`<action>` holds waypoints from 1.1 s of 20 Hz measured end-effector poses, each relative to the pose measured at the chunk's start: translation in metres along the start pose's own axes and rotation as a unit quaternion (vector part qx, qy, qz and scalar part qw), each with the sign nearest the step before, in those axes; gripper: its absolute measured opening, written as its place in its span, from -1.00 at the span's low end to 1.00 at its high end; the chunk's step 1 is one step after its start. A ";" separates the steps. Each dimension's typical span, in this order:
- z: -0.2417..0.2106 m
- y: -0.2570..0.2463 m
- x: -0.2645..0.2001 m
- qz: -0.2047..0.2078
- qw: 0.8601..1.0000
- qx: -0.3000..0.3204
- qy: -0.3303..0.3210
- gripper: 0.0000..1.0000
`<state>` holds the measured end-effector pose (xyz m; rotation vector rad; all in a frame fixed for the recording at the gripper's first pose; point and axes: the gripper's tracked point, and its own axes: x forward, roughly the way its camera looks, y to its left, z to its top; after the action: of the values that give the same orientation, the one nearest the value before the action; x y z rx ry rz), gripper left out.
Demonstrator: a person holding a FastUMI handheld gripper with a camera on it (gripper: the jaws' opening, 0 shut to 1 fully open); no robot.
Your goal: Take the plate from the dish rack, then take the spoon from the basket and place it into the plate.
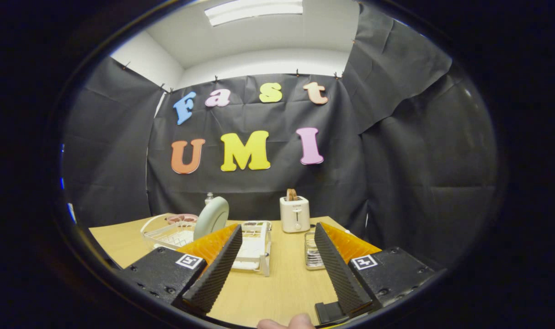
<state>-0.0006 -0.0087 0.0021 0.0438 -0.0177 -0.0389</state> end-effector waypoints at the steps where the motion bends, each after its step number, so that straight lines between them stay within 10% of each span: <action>1: -0.001 0.000 0.000 0.000 1.000 -0.002 0.000 1.00; 6: -0.003 -0.001 0.005 -0.025 1.000 -0.012 0.006 1.00; 22: 0.078 0.128 0.119 0.069 0.984 -0.052 0.153 1.00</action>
<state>0.1216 0.1113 0.0877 -0.0556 0.2883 0.1058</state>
